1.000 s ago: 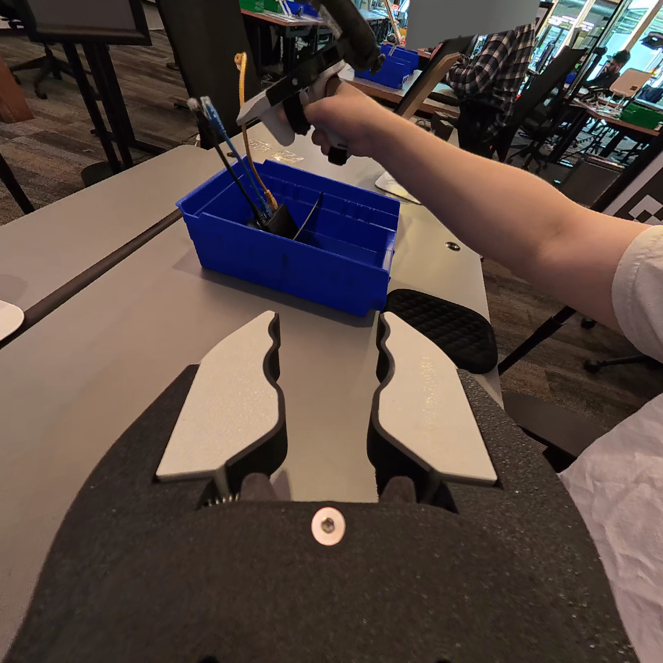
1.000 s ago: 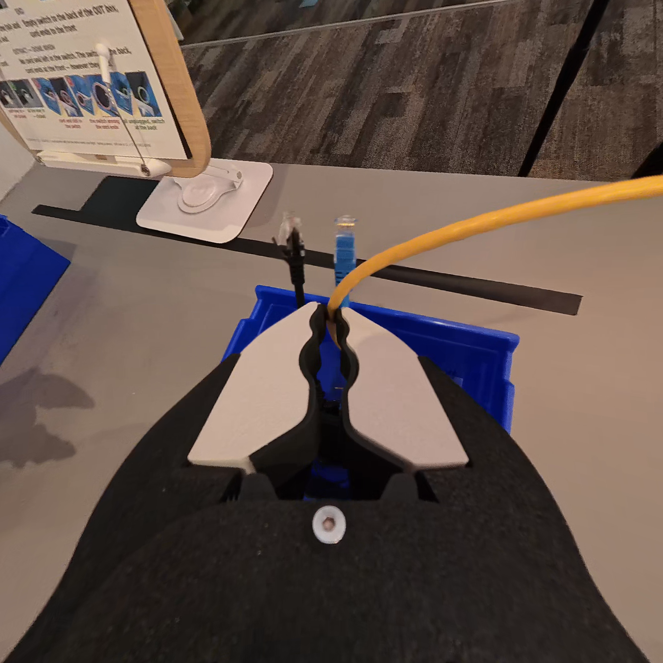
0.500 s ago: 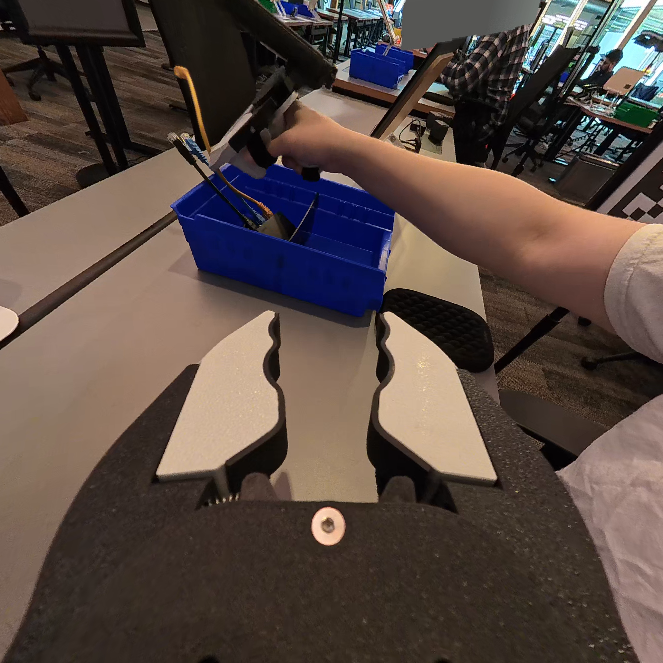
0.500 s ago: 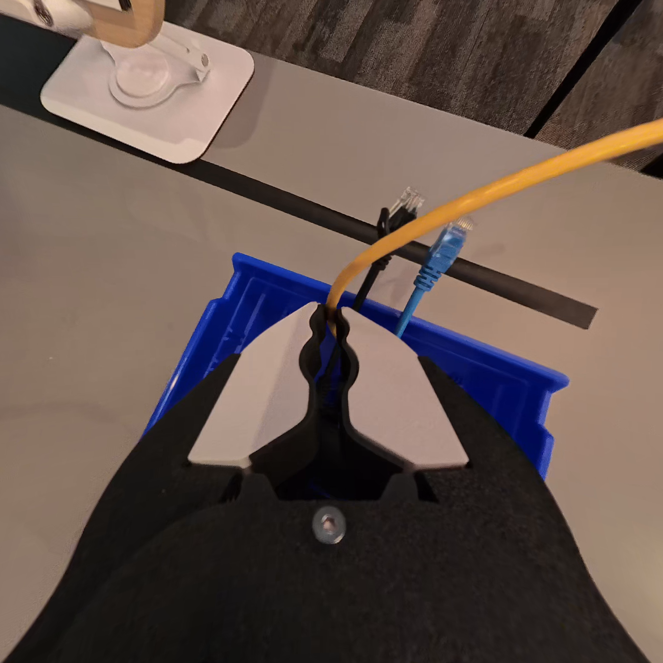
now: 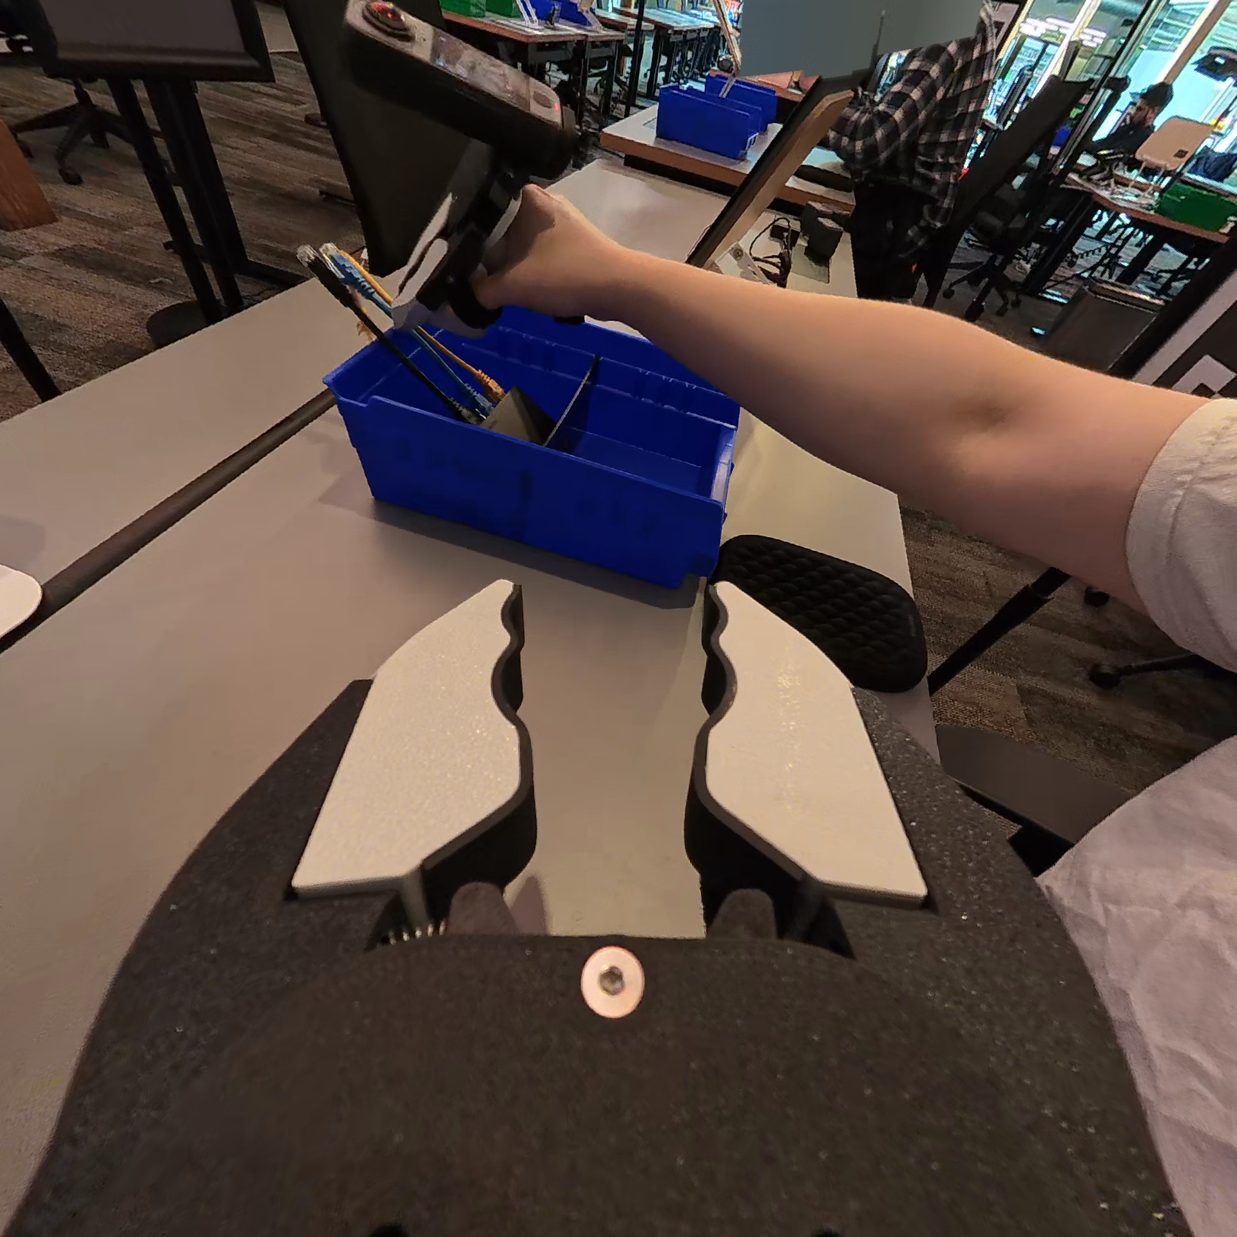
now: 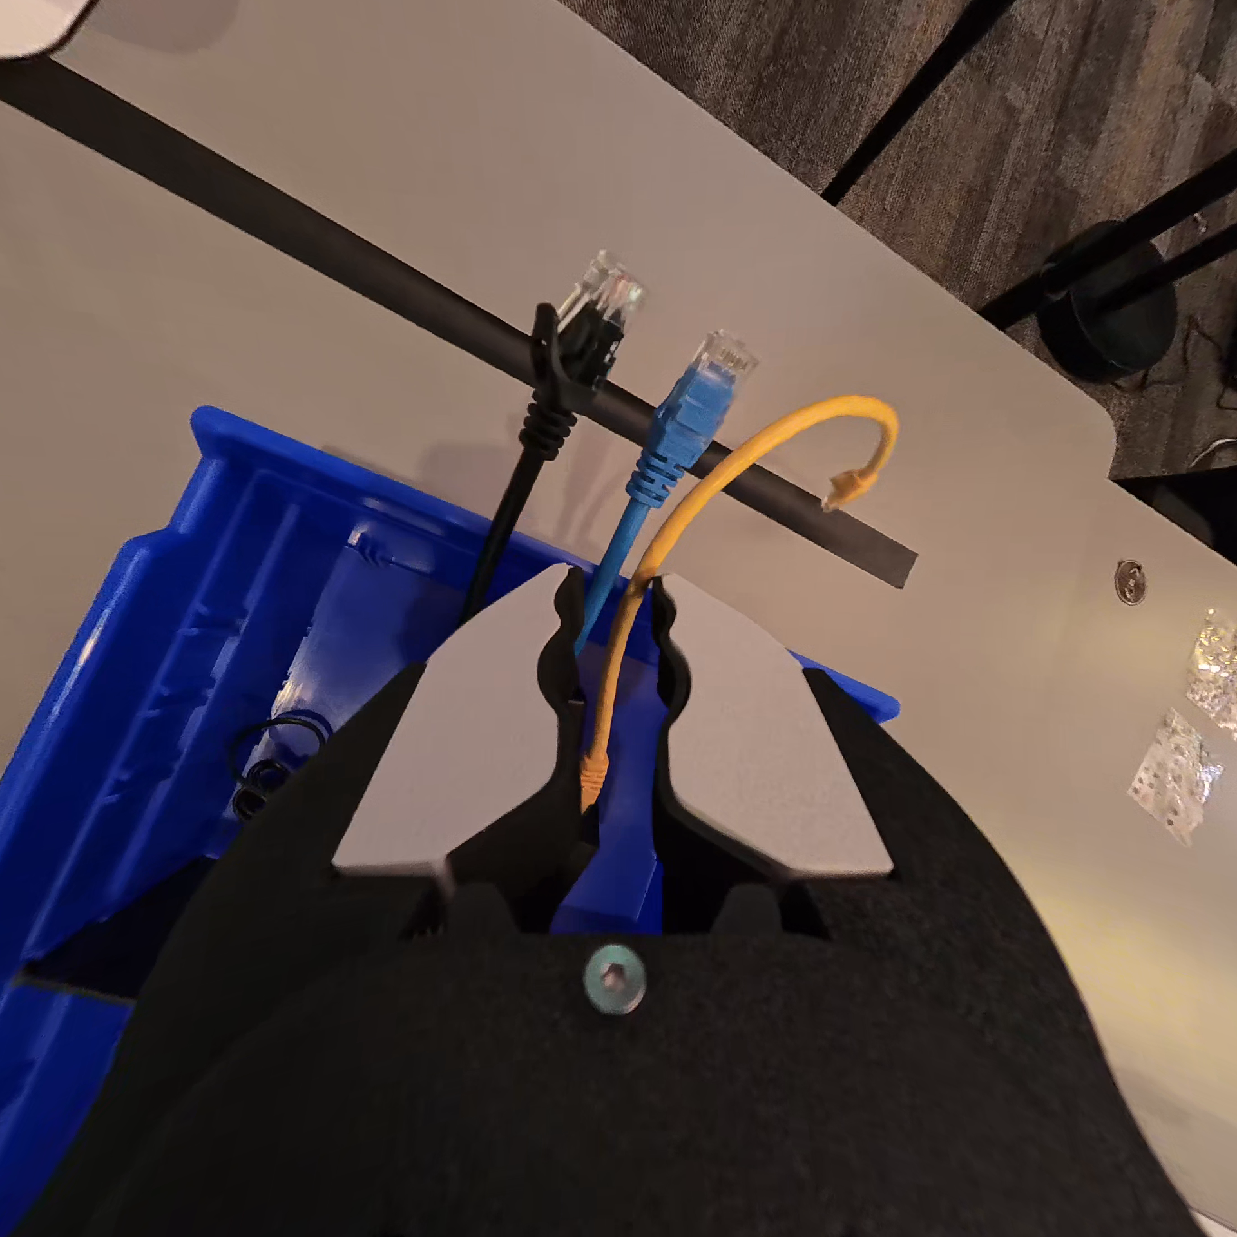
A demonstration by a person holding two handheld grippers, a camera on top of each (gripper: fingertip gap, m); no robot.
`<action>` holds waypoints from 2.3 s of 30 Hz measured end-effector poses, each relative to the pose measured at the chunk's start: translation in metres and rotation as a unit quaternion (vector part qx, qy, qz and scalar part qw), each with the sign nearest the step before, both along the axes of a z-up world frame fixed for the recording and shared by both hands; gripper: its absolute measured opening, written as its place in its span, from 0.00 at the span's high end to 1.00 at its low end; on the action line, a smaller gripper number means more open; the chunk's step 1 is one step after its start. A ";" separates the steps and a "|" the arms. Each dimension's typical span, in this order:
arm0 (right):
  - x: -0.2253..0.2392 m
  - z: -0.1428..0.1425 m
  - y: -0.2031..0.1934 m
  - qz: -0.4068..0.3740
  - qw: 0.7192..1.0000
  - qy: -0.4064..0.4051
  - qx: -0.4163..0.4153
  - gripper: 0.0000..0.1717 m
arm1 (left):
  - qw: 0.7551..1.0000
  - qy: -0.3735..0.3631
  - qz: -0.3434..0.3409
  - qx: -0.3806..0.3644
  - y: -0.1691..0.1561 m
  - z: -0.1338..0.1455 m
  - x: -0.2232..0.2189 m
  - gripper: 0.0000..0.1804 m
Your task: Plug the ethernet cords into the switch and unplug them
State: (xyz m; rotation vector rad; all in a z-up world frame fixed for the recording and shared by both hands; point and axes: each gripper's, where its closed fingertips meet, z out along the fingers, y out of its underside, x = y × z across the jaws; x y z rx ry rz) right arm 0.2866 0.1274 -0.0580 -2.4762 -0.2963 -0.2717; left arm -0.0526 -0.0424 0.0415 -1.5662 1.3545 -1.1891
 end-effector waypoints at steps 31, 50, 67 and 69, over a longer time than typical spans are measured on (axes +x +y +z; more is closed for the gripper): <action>-0.058 0.094 -0.130 -0.005 0.969 0.111 0.220 0.80 | 0.995 -0.016 0.092 0.027 0.055 0.016 -0.031 0.72; -0.096 0.172 -0.098 -0.020 0.920 0.017 0.390 0.77 | 0.972 -0.046 0.215 0.079 0.103 0.053 -0.093 0.70; -0.113 0.176 -0.101 0.097 0.844 0.189 0.493 0.82 | 0.934 -0.053 0.312 0.164 0.125 0.085 -0.151 0.78; -0.116 0.172 -0.099 0.103 0.849 0.204 0.477 0.86 | 0.935 -0.055 0.310 0.164 0.126 0.084 -0.152 0.78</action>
